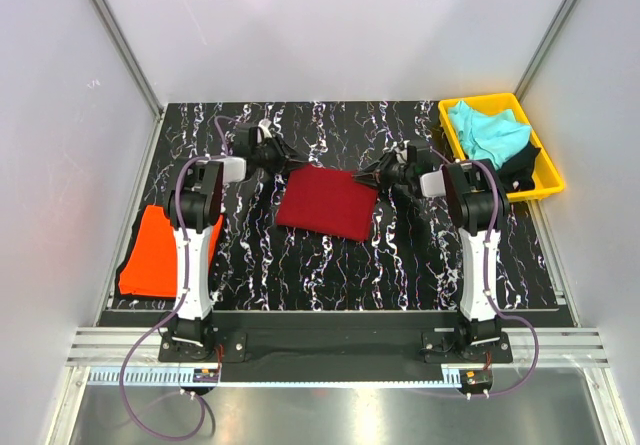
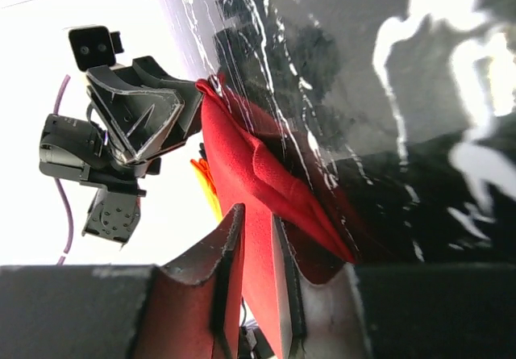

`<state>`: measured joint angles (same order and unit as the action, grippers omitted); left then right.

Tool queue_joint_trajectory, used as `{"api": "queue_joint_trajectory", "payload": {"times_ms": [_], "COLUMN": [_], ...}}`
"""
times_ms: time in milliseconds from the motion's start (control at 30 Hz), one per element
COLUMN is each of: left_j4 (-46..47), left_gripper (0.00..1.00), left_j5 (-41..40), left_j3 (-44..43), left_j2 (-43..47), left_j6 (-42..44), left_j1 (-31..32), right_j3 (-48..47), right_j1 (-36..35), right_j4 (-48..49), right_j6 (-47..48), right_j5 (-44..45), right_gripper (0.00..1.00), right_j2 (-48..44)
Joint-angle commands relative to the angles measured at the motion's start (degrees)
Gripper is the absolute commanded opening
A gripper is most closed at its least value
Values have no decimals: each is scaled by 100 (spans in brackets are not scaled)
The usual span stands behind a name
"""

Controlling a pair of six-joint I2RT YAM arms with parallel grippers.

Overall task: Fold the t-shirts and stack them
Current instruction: Fold the tshirt

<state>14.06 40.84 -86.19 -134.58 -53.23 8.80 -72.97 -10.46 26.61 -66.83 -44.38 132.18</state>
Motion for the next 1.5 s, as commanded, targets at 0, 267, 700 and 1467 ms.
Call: {"api": "queue_joint_trajectory", "payload": {"times_ms": [0, 267, 700, 1467], "left_j4": [-955, -2634, -3630, -809], "left_gripper": [31, 36, 50, 41], "left_j5": [-436, -1138, -1712, 73], "left_j3": [-353, -1276, -154, 3292], "left_j2": [-59, 397, 3112, 3397], "left_j6": [768, 1946, 2775, 1166], "left_j1": [-115, -177, -273, 570], "right_j3": [-156, -1894, -2401, -375], "right_j1": [149, 202, 519, -1388], "right_j4": [-523, -3945, -6853, -3681], "right_j6": [213, 2012, 4055, 2473], "right_j5": [184, 674, 1345, -1380], "right_gripper": [27, 44, 56, 22], "right_j2": [159, -104, -1387, -1248]}}
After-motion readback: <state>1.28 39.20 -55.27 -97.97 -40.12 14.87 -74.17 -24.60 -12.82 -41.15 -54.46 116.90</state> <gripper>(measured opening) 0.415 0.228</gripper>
